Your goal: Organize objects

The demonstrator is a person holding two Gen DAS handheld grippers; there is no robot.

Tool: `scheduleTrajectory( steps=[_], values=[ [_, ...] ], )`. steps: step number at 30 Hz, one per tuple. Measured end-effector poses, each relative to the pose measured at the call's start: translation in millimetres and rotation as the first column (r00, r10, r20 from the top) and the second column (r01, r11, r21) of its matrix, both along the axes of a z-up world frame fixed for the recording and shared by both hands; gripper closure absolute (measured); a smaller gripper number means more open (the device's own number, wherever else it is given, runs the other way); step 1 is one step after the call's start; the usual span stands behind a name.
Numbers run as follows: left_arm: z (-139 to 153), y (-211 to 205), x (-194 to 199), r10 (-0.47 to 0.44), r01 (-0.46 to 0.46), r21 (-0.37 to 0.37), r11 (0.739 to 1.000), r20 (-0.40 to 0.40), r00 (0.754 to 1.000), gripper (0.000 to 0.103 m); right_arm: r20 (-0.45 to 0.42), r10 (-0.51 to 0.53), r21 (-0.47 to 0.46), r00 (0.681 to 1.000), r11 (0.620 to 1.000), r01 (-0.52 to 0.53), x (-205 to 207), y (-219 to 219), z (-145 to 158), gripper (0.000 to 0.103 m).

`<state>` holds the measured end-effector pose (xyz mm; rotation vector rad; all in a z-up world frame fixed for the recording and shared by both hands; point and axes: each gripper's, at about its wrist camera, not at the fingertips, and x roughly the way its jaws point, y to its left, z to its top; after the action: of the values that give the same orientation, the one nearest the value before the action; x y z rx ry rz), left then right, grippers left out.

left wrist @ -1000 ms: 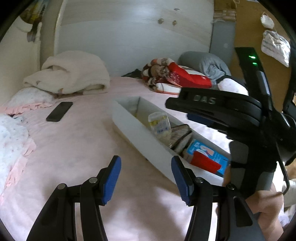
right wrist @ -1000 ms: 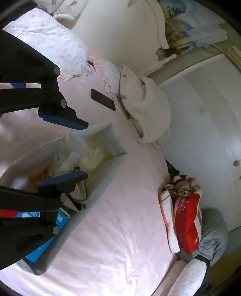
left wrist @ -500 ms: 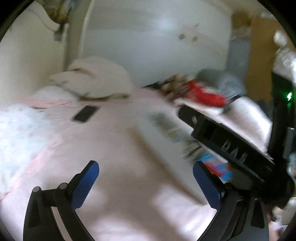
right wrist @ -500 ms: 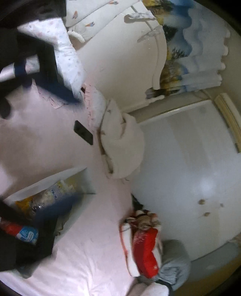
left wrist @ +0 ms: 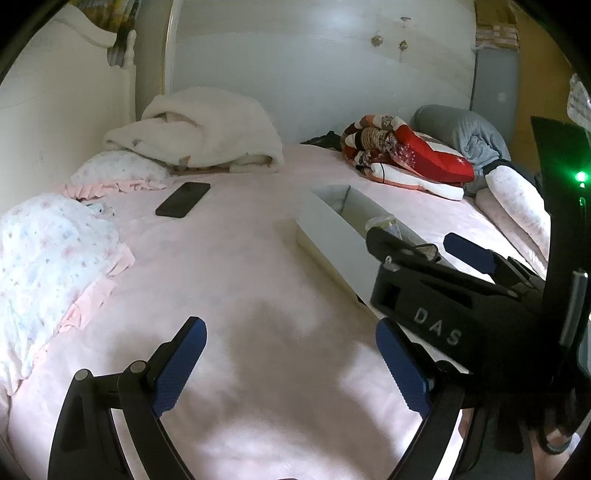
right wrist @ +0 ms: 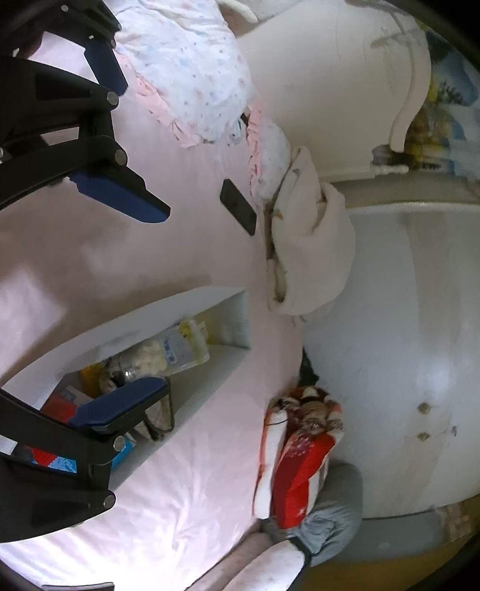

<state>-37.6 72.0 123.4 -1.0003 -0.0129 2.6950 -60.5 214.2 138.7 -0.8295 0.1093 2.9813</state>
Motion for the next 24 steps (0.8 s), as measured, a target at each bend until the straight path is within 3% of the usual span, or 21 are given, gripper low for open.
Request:
scheduleTrajectory(
  steps=[4,10,16,20,24],
  values=[
    [-1.9,-2.5,-0.4,0.005,-0.005,-0.006,1.0,0.003,1.0,0.01,0.003,-0.006,-0.015,1.0,1.0,0.006,-2.8,5.6,-0.8,0.017],
    [-1.8,-8.0,-2.1,0.012,-0.012,0.004,1.0,0.011,1.0,0.01,0.041,-0.054,-0.128,0.998,0.99,0.059,-10.3,28.2,-5.1,0.017],
    [-3.0,-9.6,-4.7,0.017,-0.017,0.009,1.0,0.019,1.0,0.01,0.187,-0.114,-0.305,0.976,0.937,0.167,-27.5,59.8,-30.3,0.017],
    [-8.6,-8.1,-6.8,0.014,-0.015,0.004,1.0,0.039,0.999,0.01,0.278,0.041,-0.393,0.96,0.916,0.075,-43.8,48.9,-50.0,0.017],
    [-11.4,-7.5,-7.6,0.021,-0.02,-0.005,1.0,0.046,0.999,0.01,0.319,0.153,-0.365,0.935,0.931,-0.028,-47.9,24.4,-54.3,0.017]
  ],
)
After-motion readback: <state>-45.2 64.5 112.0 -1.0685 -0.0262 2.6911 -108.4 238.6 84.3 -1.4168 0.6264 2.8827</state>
